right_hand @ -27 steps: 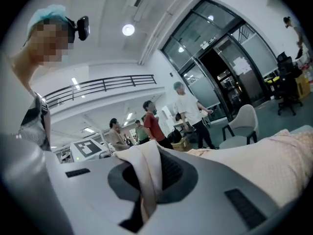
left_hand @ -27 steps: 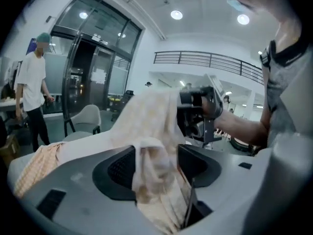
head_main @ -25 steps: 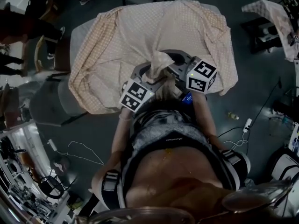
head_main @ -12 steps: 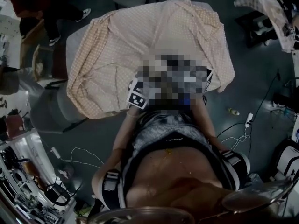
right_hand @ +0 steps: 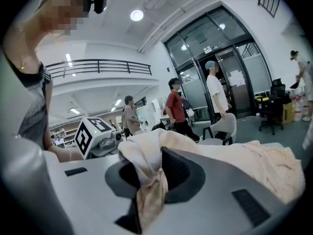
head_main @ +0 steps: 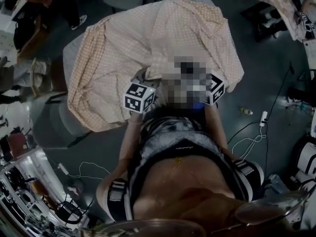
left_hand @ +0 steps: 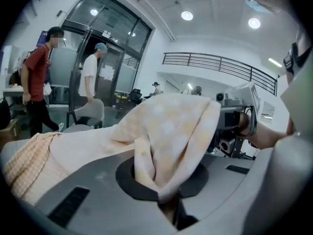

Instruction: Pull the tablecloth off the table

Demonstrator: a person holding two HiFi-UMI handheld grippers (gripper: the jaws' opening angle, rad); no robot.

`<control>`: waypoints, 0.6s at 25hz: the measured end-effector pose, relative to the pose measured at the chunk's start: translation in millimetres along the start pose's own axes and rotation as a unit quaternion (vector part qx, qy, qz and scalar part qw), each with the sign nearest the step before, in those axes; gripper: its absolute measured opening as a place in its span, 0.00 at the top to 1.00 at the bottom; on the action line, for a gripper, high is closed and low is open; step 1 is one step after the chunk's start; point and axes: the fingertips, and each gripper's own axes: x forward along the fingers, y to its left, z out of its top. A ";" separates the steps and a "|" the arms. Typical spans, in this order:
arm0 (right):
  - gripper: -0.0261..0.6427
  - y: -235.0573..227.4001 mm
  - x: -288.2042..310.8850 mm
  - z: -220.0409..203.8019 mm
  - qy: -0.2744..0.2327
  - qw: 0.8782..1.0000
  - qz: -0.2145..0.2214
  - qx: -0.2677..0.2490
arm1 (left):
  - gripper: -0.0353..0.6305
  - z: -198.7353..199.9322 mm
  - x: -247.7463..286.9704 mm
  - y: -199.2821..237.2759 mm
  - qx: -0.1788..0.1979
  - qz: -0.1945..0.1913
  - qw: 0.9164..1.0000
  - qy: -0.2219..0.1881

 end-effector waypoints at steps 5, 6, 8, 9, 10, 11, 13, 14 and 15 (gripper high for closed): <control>0.63 -2.3 -3.4 -12.4 0.006 1.000 -0.010 0.007 | 0.91 15.8 -8.6 11.3 0.017 0.028 0.999 -0.005; 0.59 -1.3 -4.8 -11.4 -0.002 1.000 -0.007 0.014 | 0.91 20.9 -12.2 11.3 0.022 0.030 0.999 -0.008; 0.56 1.9 -7.9 -4.7 -0.029 0.999 0.003 0.029 | 0.91 33.1 -20.0 11.4 0.026 0.036 0.999 -0.020; 0.56 2.5 -10.4 0.2 -0.044 0.998 0.008 0.037 | 0.91 39.6 -24.1 13.4 0.023 0.038 0.999 -0.028; 0.55 1.6 -14.1 5.4 -0.059 0.997 0.011 0.045 | 0.91 46.4 -28.8 17.2 0.014 0.042 0.998 -0.039; 0.55 -0.5 -19.2 10.2 -0.073 0.996 0.014 0.054 | 0.91 53.4 -34.3 22.4 0.004 0.047 0.998 -0.051; 0.55 -7.0 -30.3 14.2 -0.087 0.994 0.016 0.064 | 0.91 66.5 -47.4 31.1 -0.003 0.059 0.996 -0.071; 0.55 -10.8 -34.3 11.5 -0.082 0.995 0.012 0.061 | 0.91 72.4 -53.4 33.0 0.000 0.065 0.995 -0.079; 0.55 -15.0 -36.6 5.3 -0.066 0.996 0.003 0.052 | 0.91 78.0 -58.0 33.3 0.006 0.068 0.994 -0.084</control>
